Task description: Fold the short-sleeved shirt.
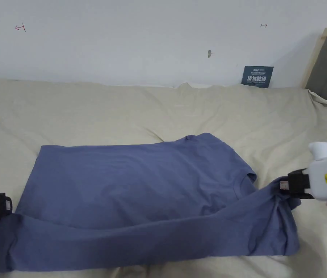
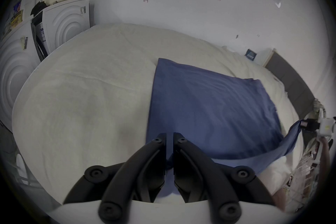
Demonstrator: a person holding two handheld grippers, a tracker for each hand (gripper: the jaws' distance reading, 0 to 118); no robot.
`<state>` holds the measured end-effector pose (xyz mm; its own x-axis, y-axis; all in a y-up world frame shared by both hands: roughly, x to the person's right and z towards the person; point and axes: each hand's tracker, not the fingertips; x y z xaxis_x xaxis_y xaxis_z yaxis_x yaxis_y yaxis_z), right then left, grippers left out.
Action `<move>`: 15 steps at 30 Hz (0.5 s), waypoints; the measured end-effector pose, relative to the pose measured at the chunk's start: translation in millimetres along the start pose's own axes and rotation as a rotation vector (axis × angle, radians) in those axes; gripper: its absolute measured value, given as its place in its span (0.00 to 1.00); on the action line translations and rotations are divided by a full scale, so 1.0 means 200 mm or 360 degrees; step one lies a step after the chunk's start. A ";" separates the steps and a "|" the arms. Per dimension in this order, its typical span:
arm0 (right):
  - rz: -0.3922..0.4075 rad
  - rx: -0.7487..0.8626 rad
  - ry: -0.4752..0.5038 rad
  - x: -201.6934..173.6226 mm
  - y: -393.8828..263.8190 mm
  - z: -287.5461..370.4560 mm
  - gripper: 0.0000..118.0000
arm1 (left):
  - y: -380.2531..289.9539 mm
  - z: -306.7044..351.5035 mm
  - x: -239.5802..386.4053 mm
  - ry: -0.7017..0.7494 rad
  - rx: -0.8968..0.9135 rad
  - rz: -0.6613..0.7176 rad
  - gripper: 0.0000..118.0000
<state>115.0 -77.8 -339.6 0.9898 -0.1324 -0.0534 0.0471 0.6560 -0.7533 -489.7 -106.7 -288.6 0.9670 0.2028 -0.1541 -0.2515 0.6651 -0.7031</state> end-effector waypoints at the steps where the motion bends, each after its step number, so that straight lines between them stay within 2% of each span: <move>1: -0.0011 -0.0019 -0.0003 0.00 0.04 -0.07 0.00 | 0.02 -0.05 0.00 0.0047 -0.0037 -0.0038 0.07; 6: -0.0154 -0.0224 -0.0122 0.00 0.13 -0.45 0.00 | 0.04 -0.32 -0.01 0.0116 -0.0159 -0.0046 0.07; 9: -0.0140 -0.0309 -0.0173 0.00 0.09 -0.58 0.00 | 0.01 -0.42 -0.04 0.0147 -0.0281 -0.0029 0.07; 10: -0.0139 -0.0294 -0.0163 0.00 0.08 -0.59 0.04 | 0.00 -0.43 -0.04 0.0157 -0.0277 -0.0035 0.07; 11: -0.0139 -0.0271 -0.0147 0.00 0.05 -0.58 0.15 | 0.00 -0.42 -0.05 0.0161 -0.0255 -0.0043 0.07; 12: -0.0129 -0.0188 -0.0122 0.00 0.05 -0.55 0.40 | 0.00 -0.39 -0.05 0.0148 -0.0163 -0.0060 0.07; 13: -0.0124 -0.0147 -0.0142 -0.01 0.03 -0.52 0.78 | -0.01 -0.34 -0.05 0.0139 -0.0100 -0.0063 0.17; 14: -0.0133 -0.0063 -0.0165 0.00 0.01 -0.46 0.93 | 0.00 -0.29 -0.05 0.0104 -0.0028 -0.0059 0.38; 15: -0.0135 0.0048 -0.0138 -0.01 0.00 -0.38 0.94 | -0.01 -0.24 -0.04 0.0069 0.0017 -0.0075 0.67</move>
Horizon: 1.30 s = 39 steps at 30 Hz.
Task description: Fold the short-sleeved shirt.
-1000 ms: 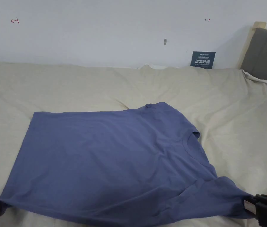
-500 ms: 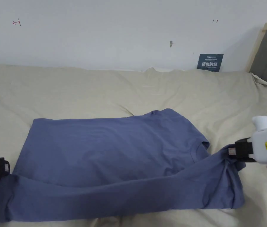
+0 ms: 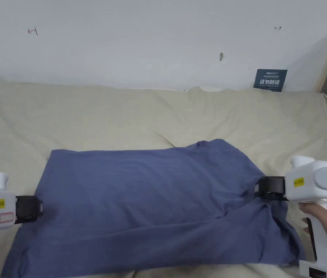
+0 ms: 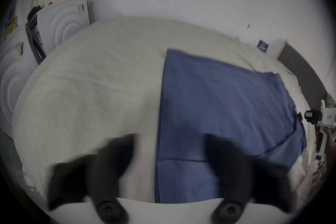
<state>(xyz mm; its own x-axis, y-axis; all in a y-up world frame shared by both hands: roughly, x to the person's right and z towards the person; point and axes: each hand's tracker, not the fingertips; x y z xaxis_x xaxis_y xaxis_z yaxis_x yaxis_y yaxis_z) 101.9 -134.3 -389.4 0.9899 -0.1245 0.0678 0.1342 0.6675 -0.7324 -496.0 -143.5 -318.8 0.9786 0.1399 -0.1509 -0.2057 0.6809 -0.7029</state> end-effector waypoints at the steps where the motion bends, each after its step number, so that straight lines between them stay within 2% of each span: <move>1: 0.0010 0.0067 0.0021 0.01 -0.01 0.07 0.94 | -0.01 0.05 0.00 -0.0013 0.0039 -0.0027 1.00; 4: 0.0092 0.0365 0.0104 -0.02 -0.11 0.37 0.94 | -0.08 0.30 0.01 -0.0054 0.0234 -0.0125 0.98; 6: 0.0130 0.0473 0.0149 -0.05 -0.21 0.57 0.94 | -0.14 0.39 0.02 -0.0049 0.0257 -0.0158 0.98; 8: 0.0105 0.0522 0.0286 -0.10 -0.33 0.71 0.93 | -0.24 0.49 0.01 -0.0066 0.0268 -0.0155 0.97; 9: 0.0094 0.0528 0.0387 -0.10 -0.40 0.77 0.93 | -0.28 0.54 0.00 -0.0130 0.0269 -0.0136 0.94; 10: 0.0069 0.0533 0.0480 -0.11 -0.46 0.84 0.92 | -0.35 0.62 0.02 -0.0168 0.0254 -0.0108 0.74; 11: 0.0040 0.0534 0.0511 -0.13 -0.53 0.87 0.89 | -0.40 0.67 0.02 -0.0199 0.0270 -0.0070 0.37; 12: 0.0048 0.0517 0.0489 -0.13 -0.57 0.87 0.69 | -0.45 0.71 0.01 -0.0201 0.0287 -0.0049 0.00; 13: 0.0059 0.0519 0.0479 -0.14 -0.61 0.89 0.00 | -0.48 0.72 0.02 -0.0216 0.0273 -0.0031 0.00; 14: 0.0065 0.0557 0.0483 -0.15 -0.65 0.90 0.00 | -0.50 0.74 -0.01 -0.0167 0.0260 -0.0056 0.00; 15: 0.0139 0.0551 0.0445 -0.11 -0.77 0.93 0.00 | -0.54 0.74 -0.01 -0.0258 0.0114 0.0028 0.00; 16: 0.0074 0.0516 0.0450 -0.24 -0.74 0.97 0.00 | -0.53 0.75 -0.02 -0.0268 0.0121 0.0004 0.00; 18: 0.0092 0.0452 0.0515 -0.28 -0.79 1.00 0.00 | -0.56 0.81 0.06 -0.0231 0.0116 -0.0003 0.00; 19: 0.0135 0.0465 0.0483 -0.31 -0.82 1.02 0.00 | -0.51 0.83 0.06 -0.0058 0.0198 -0.0205 0.00; 20: 0.0203 0.0474 0.0438 -0.16 -0.74 0.90 0.00 | -0.48 0.82 0.06 -0.0039 0.0196 -0.0218 0.00; 22: 0.0289 0.0475 0.0410 -0.13 -0.74 0.87 0.00 | -0.36 0.71 -0.01 0.0046 0.0106 -0.0194 0.00; 23: 0.0284 0.0479 0.0429 -0.12 -0.74 0.88 0.00 | -0.30 0.64 -0.03 -0.0030 -0.0004 -0.0080 0.00; 24: 0.0286 0.0486 0.0443 -0.28 -0.70 1.00 0.00 | -0.25 0.55 -0.06 -0.0152 -0.0155 -0.0015 0.00; 25: 0.0278 0.0488 0.0472 -0.32 -0.69 1.03 0.00 | -0.20 0.45 -0.08 -0.0162 -0.0270 0.0029 0.00; 27: 0.0240 0.0468 0.0534 -0.34 -0.68 1.04 0.00 | -0.16 0.31 -0.09 -0.0153 -0.0402 0.0012 0.00; 28: 0.0220 0.0463 0.0548 -0.25 -0.69 1.00 0.00 | -0.15 0.25 -0.08 -0.0095 -0.0436 -0.0017 0.01; 29: 0.0207 0.0463 0.0557 -0.23 -0.69 0.99 0.00 | -0.15 0.20 -0.09 -0.0060 -0.0437 -0.0034 0.12; 30: 0.0193 0.0456 0.0567 -0.22 -0.69 0.99 0.00 | -0.15 0.13 -0.12 -0.0031 -0.0433 -0.0046 0.36; 31: 0.0186 0.0448 0.0571 -0.20 -0.70 0.98 0.00 | -0.16 0.10 -0.13 0.0035 -0.0421 -0.0046 0.77; 32: 0.0182 0.0434 0.0575 -0.24 -0.70 0.99 0.00 | -0.17 0.05 -0.13 0.0099 -0.0425 -0.0066 0.99; 35: 0.0175 0.0393 0.0564 -0.24 -0.72 0.96 0.00 | -0.21 0.03 -0.13 0.0086 -0.0393 -0.0106 0.97; 36: 0.0173 0.0373 0.0552 -0.12 -0.72 0.90 0.00 | -0.24 0.01 -0.11 0.0106 -0.0476 -0.0154 0.97; 39: 0.0148 0.0330 0.0550 -0.05 -0.71 0.84 0.00 | -0.25 -0.08 -0.03 0.0119 -0.0680 -0.0236 0.94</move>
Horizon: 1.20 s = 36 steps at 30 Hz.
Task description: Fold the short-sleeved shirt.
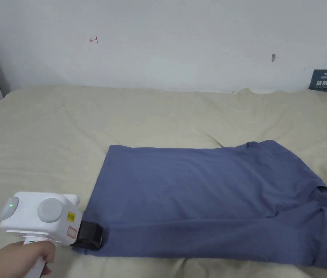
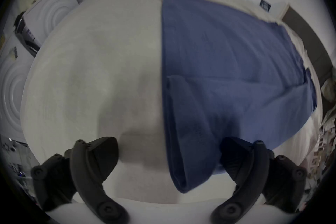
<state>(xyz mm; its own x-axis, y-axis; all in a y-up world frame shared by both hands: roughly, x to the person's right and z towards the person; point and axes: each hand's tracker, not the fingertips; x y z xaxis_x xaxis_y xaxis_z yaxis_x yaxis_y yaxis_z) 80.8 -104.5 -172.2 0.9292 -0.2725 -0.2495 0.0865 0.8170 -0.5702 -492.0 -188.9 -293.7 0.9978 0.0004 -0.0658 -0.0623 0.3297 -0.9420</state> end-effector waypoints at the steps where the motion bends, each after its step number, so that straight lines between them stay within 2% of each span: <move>1: -0.0010 -0.0005 0.0000 -0.09 -0.01 0.00 0.00 | -0.01 0.01 0.02 0.0000 -0.0014 -0.0031 0.89; 3: -0.0034 -0.0011 0.0009 -0.15 -0.03 -0.01 0.00 | 0.00 0.07 0.04 -0.0032 0.0127 -0.0091 0.70; 4: -0.0043 -0.0011 0.0012 -0.15 -0.03 -0.02 0.00 | 0.00 0.09 0.06 -0.0034 0.0118 -0.0091 0.55; 6: -0.0057 -0.0011 0.0011 -0.04 -0.03 -0.04 0.00 | -0.02 0.13 0.12 -0.0036 0.0141 -0.0202 0.18; 7: -0.0059 -0.0008 0.0009 -0.02 -0.03 -0.04 0.00 | -0.02 0.14 0.11 -0.0048 0.0149 -0.0226 0.09; 8: -0.0057 0.0000 0.0003 -0.01 -0.02 -0.04 0.00 | -0.03 0.14 0.12 0.0024 0.0167 -0.0232 0.07; 9: -0.0049 0.0017 -0.0012 -0.02 -0.01 -0.04 0.00 | -0.03 0.15 0.11 -0.0098 0.0174 -0.0216 0.05; 13: -0.0054 0.0043 -0.0116 0.13 0.16 -0.07 0.00 | -0.02 0.17 0.07 -0.0101 0.0234 -0.0117 0.05; 16: -0.0157 -0.0155 -0.0273 0.32 0.32 -0.21 0.00 | -0.02 0.20 0.09 -0.0091 0.0270 -0.0136 0.05; 17: -0.0172 -0.0236 -0.0270 0.34 0.36 -0.26 0.00 | -0.02 0.21 0.09 -0.0102 0.0292 -0.0132 0.04; 18: -0.0168 -0.0312 -0.0127 0.40 0.39 -0.32 0.00 | -0.02 0.22 0.09 -0.0153 0.0298 -0.0117 0.04; 19: -0.0188 -0.0328 0.0020 0.44 0.40 -0.38 0.09 | -0.03 0.24 0.11 -0.0231 0.0319 -0.0092 0.04; 20: -0.0251 -0.0390 0.0022 0.47 0.40 -0.44 0.36 | -0.04 0.26 0.12 -0.0267 0.0328 -0.0070 0.04; 21: -0.0302 -0.0535 -0.0101 0.45 0.39 -0.50 0.70 | -0.04 0.26 0.12 -0.0263 0.0331 -0.0044 0.04; 22: -0.0308 -0.0682 -0.0228 0.46 0.37 -0.56 0.93 | -0.04 0.26 0.13 -0.0261 0.0321 -0.0039 0.04; 25: -0.0278 -0.0818 -0.0314 0.51 0.30 -0.67 0.93 | -0.04 0.27 0.13 -0.0243 0.0317 -0.0046 0.04; 27: -0.0209 -0.0872 -0.0380 0.50 0.26 -0.70 0.91 | -0.04 0.26 0.11 -0.0204 0.0312 -0.0068 0.04; 28: -0.0221 -0.0846 -0.0354 0.49 0.24 -0.71 0.78 | -0.05 0.25 0.11 -0.0210 0.0291 -0.0064 0.04; 29: -0.0233 -0.0850 -0.0337 0.48 0.23 -0.69 0.45 | -0.05 0.24 0.10 -0.0199 0.0279 -0.0065 0.04; 30: -0.0277 -0.0856 -0.0306 0.47 0.21 -0.70 0.01 | -0.06 0.23 0.10 -0.0187 0.0263 -0.0063 0.04; 31: -0.0354 -0.0905 -0.0244 0.47 0.18 -0.70 0.02 | -0.05 0.21 0.08 -0.0187 0.0246 -0.0062 0.04; 32: -0.0386 -0.0880 -0.0255 0.46 0.16 -0.70 0.02 | -0.05 0.19 0.07 -0.0190 0.0230 -0.0057 0.04; 34: -0.0291 -0.0872 -0.0290 0.50 0.18 -0.73 0.02 | -0.05 0.18 0.07 -0.0192 0.0213 -0.0050 0.04; 36: -0.0288 -0.0874 -0.0281 0.51 0.21 -0.70 0.02 | -0.05 0.17 0.06 -0.0204 0.0205 -0.0031 0.04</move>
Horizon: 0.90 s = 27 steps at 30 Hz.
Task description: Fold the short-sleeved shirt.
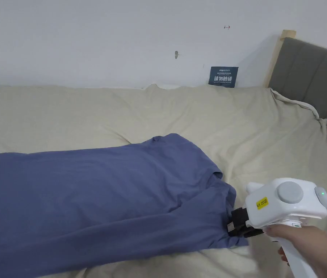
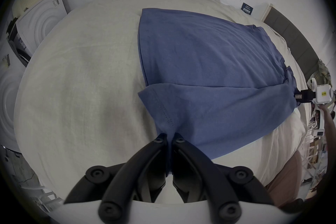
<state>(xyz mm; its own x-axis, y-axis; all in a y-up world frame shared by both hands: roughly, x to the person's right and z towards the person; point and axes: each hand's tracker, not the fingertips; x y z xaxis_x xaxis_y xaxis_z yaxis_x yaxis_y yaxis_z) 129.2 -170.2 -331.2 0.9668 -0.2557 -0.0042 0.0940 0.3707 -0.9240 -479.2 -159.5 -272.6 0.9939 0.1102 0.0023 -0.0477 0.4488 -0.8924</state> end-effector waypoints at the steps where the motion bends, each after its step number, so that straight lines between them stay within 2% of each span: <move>1: -0.0018 0.0034 0.0013 0.03 0.03 0.01 0.02 | 0.00 0.01 0.00 -0.0003 0.0004 0.0007 0.04; 8: 0.0000 0.0185 0.0235 0.02 -0.04 0.32 0.02 | 0.02 0.14 -0.01 -0.0070 0.0062 -0.0013 0.04; 14: 0.0020 0.0194 0.0285 -0.01 -0.20 0.55 0.02 | -0.03 0.28 -0.06 -0.0125 0.0094 0.0014 0.04; 18: 0.0049 0.0188 0.0314 -0.01 -0.37 0.73 0.02 | -0.11 0.46 -0.06 -0.0165 0.0086 -0.0073 0.04; 21: -0.0015 0.0053 0.0351 0.04 -0.49 0.75 0.02 | -0.20 0.54 -0.06 -0.0189 0.0031 -0.0113 0.04; 23: -0.0047 -0.0023 0.0335 0.08 -0.56 0.69 0.02 | -0.26 0.53 -0.06 -0.0231 -0.0074 -0.0144 0.04; 27: -0.0004 -0.0147 0.0157 0.12 -0.62 0.44 0.02 | -0.37 0.36 -0.06 -0.0180 -0.0170 -0.0188 0.04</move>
<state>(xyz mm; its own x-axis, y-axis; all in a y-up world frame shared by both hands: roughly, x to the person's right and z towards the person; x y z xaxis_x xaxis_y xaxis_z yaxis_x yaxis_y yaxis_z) 161.3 -143.2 -182.0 0.9381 -0.3445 -0.0350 0.0699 0.2875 -0.9552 -493.8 -130.4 -174.8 0.9742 0.1639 0.1552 0.0855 0.3686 -0.9257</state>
